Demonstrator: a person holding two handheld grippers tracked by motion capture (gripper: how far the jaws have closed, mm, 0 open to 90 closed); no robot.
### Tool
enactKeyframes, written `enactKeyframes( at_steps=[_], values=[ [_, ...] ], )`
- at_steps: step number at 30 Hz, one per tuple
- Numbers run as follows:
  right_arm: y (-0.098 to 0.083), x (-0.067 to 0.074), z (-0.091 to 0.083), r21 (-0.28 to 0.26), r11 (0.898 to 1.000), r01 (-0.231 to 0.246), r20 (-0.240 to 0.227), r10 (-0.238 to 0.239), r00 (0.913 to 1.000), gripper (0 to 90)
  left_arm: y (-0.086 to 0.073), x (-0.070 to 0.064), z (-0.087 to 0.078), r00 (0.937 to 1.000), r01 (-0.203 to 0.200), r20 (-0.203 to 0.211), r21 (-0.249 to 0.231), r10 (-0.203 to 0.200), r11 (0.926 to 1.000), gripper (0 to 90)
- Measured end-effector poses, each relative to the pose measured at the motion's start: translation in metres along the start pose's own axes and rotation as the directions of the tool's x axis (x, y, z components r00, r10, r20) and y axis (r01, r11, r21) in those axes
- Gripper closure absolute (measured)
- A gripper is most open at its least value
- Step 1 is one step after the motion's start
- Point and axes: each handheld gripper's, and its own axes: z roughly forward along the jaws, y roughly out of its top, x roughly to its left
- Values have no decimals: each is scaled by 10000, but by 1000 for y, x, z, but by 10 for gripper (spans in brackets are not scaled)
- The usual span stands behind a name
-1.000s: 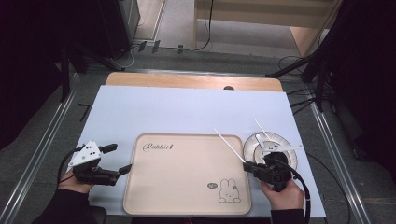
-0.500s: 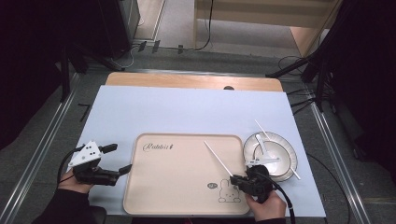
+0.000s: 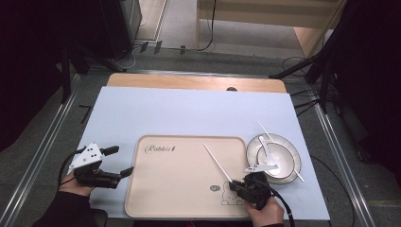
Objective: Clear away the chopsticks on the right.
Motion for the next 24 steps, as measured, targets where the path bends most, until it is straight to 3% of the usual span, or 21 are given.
enactKeyframes(
  at_steps=[10, 17, 21, 24],
  values=[
    [4, 1, -2, 89, 9997, 222, -183, -220, 9996, 679, 0, 0, 0, 10000, 25, 46, -1, -25, 10000, 92],
    [14, -4, -22, -520, 9983, 246, -402, -267, 9988, 581, -1, 0, 0, 10000, 88, 19, 9, -88, 10000, 92],
    [21, -9, -36, -1079, 9899, 917, -664, -992, 9928, 532, -1, 1, 1, 10000, 95, 21, 4, -95, 10000, 92],
    [31, -12, -46, -1228, 9865, 1086, -720, -1180, 9904, 506, -1, 0, 1, 10000, 89, 33, 23, -90, 10000, 92]
  ],
)
